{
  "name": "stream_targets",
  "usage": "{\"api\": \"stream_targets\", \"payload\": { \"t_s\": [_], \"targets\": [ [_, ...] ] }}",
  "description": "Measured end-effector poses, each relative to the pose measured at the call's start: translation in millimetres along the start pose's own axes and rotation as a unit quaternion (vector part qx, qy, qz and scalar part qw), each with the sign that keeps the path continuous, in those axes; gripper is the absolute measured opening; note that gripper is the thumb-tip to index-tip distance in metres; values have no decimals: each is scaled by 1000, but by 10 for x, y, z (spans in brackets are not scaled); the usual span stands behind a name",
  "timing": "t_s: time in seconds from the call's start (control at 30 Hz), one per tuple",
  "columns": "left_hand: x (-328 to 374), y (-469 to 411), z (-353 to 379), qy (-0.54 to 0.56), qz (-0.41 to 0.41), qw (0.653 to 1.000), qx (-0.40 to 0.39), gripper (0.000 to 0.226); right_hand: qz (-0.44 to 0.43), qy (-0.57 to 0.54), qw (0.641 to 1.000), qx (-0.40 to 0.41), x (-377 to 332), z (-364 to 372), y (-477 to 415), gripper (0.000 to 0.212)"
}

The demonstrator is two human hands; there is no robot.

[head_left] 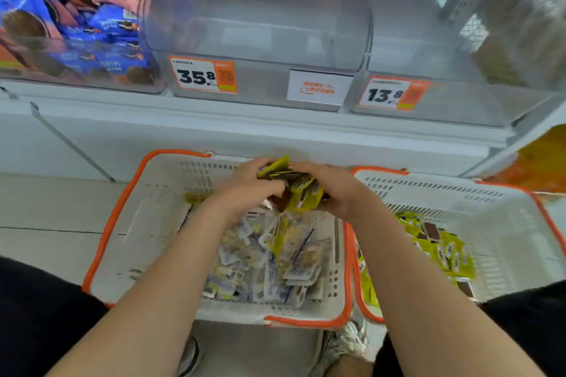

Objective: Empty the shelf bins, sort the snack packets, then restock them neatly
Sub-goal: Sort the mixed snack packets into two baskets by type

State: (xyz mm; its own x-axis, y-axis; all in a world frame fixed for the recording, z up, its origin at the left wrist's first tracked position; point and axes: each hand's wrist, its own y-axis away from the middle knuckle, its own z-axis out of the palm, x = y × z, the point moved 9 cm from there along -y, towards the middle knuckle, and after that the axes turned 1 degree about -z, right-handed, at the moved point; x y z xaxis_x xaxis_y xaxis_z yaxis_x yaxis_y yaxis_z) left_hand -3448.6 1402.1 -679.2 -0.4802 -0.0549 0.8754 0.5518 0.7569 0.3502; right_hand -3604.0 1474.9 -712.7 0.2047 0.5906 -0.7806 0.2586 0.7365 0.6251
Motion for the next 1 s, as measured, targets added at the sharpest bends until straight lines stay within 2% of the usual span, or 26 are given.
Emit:
{"api": "stream_targets", "payload": {
  "t_s": [0.07, 0.13, 0.23, 0.3, 0.37, 0.43, 0.5, 0.6, 0.63, 0.7, 0.77, 0.83, 0.93, 1.0],
  "targets": [
    [248, 7, 427, -21, 20, 999, -13, 57, 2, -29, 998, 56, 51, -436, 201, 52],
    [452, 47, 949, -45, 47, 996, -66, 60, 14, -19, 993, 115, 136, -849, 376, 58],
    [570, 103, 1630, -53, 46, 989, -127, 63, 17, 21, 979, 201, 199, -1429, 666, 23],
    [610, 160, 1970, -38, 23, 986, -163, 73, 34, 43, 964, 259, 280, -1788, 819, 16],
    [679, 271, 2269, -33, 17, 970, -239, 81, 69, 61, 956, 279, 392, -2008, 918, 22],
    [707, 325, 2420, -72, 32, 954, -289, 85, 115, 140, 947, 266, 463, -2102, 1003, 26],
    [692, 262, 2368, -124, 70, 952, -270, 80, 116, 258, 919, 273, 428, -2149, 1037, 32],
    [627, 125, 2013, -100, 105, 976, -161, 50, -4, 297, 905, 304, 243, -1931, 923, 24],
    [556, 99, 1832, -75, 103, 985, -114, 43, -47, 268, 918, 288, 192, -1753, 848, 24],
    [315, 82, 1431, -37, 79, 996, -19, 37, -82, 200, 955, 202, 158, -1263, 660, 23],
    [-121, 70, 1082, -67, 34, 996, 44, 31, -96, 208, 968, 104, 150, -693, 499, 19],
    [-648, 83, 842, -134, -30, 990, 42, 24, -106, 248, 962, 48, 218, -218, 333, 19],
    [-1453, 187, 516, -232, -152, 961, -9, 21, -96, 316, 944, -16, 484, 374, 62, 19],
    [-1950, 276, 292, -319, -234, 917, -53, 45, -85, 378, 920, -63, 676, 721, -96, 22]
  ]
}}
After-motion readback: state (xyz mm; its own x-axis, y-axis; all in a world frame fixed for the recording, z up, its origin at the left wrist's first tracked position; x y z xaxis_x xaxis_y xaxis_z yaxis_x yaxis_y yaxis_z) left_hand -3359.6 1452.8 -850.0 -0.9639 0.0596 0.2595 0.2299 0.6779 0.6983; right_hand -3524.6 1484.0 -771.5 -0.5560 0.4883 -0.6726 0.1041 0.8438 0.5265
